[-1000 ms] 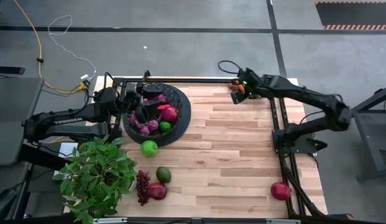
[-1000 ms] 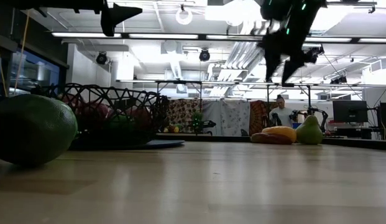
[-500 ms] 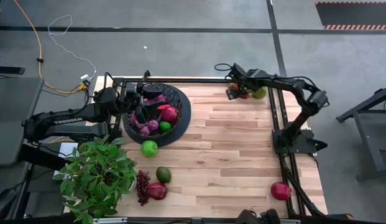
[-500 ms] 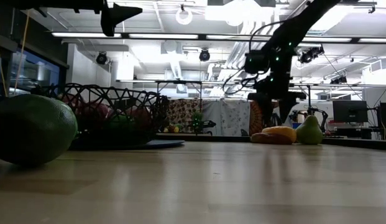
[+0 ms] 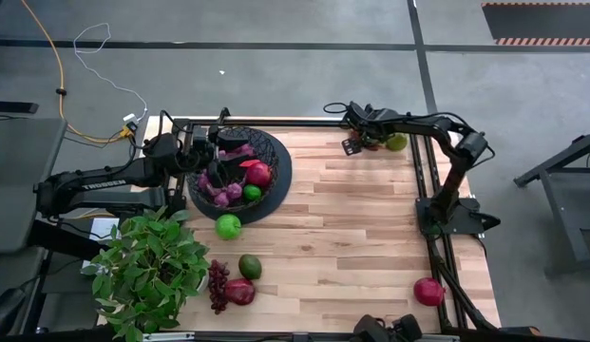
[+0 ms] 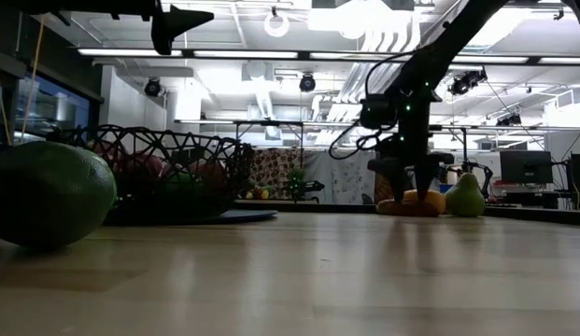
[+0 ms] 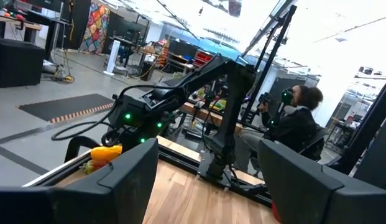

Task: Build produce basket
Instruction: Put the chili pepper into the wire basket

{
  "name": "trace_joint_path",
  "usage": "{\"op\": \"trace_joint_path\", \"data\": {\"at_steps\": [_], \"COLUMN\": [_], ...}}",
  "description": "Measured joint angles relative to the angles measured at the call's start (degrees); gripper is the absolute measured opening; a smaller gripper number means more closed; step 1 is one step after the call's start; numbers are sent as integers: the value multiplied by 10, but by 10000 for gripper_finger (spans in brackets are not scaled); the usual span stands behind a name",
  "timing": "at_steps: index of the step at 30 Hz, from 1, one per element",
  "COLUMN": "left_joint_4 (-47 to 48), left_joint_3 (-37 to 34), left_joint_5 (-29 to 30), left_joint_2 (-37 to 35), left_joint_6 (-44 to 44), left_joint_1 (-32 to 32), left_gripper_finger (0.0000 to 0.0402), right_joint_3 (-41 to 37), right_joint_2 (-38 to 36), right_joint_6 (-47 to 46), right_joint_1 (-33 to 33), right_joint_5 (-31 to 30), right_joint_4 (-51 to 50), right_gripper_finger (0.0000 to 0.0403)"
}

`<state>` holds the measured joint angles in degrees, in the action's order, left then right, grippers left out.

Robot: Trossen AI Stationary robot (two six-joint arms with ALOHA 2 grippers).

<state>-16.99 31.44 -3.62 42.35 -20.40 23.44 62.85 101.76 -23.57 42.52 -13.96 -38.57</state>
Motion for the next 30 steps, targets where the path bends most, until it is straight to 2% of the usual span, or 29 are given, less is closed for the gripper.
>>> {"op": "trace_joint_path", "data": {"at_steps": [8, 17, 22, 30], "left_joint_4": [0, 0, 0, 0], "left_joint_3": [0, 0, 0, 0], "left_joint_5": [0, 0, 0, 0], "left_joint_2": [0, 0, 0, 0], "left_joint_6": [0, 0, 0, 0], "left_joint_1": [0, 0, 0, 0], "left_gripper_finger": [266, 266, 266, 266], "right_joint_3": [1, 1, 1, 0], "right_joint_2": [22, 22, 22, 22], "right_joint_6": [6, 5, 4, -4], "right_joint_1": [0, 1, 0, 0], "right_joint_5": [-28, -13, -21, -21], "right_joint_4": [10, 15, 16, 16], "right_gripper_finger": [277, 272, 235, 143]}}
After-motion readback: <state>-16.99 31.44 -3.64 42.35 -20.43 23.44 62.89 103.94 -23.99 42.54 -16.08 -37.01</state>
